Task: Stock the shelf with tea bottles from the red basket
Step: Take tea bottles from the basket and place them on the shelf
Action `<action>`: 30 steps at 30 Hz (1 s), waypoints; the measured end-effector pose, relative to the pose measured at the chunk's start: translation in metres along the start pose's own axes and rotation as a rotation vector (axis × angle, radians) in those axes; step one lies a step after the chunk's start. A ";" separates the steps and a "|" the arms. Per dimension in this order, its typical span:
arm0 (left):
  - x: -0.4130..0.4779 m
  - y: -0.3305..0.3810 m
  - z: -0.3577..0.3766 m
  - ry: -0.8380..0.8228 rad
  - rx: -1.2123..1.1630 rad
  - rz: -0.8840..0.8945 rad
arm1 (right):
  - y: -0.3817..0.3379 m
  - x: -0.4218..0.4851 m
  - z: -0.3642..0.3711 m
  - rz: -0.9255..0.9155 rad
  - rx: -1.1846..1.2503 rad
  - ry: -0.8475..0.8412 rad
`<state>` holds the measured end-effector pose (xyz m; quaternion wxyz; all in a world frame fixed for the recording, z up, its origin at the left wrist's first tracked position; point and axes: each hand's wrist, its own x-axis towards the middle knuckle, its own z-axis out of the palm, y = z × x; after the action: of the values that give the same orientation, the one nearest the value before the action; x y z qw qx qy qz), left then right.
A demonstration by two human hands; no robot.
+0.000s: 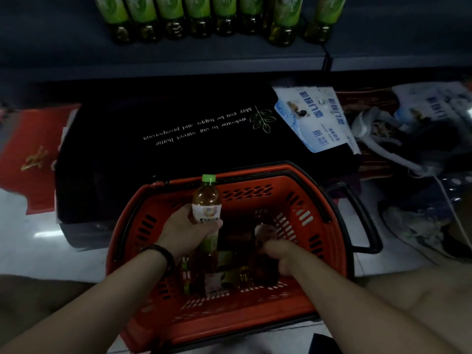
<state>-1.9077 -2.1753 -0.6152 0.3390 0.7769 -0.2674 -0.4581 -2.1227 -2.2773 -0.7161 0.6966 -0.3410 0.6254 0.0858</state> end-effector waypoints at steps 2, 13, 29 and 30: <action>-0.009 0.004 0.001 -0.011 -0.018 0.003 | 0.000 -0.021 0.002 -0.081 0.004 0.036; -0.036 0.067 -0.008 -0.033 -0.299 0.103 | -0.071 -0.159 -0.033 -0.663 -0.299 0.025; -0.042 0.140 -0.011 -0.041 -0.442 0.338 | -0.156 -0.208 -0.002 -0.899 -0.141 -0.071; -0.042 0.141 -0.012 -0.029 -0.433 0.351 | -0.157 -0.209 -0.001 -0.904 -0.142 -0.089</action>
<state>-1.9295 -2.2300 -0.4800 0.5674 0.6216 -0.2985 -0.4500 -2.0802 -2.3317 -0.4646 0.6651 -0.6226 0.3758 -0.1696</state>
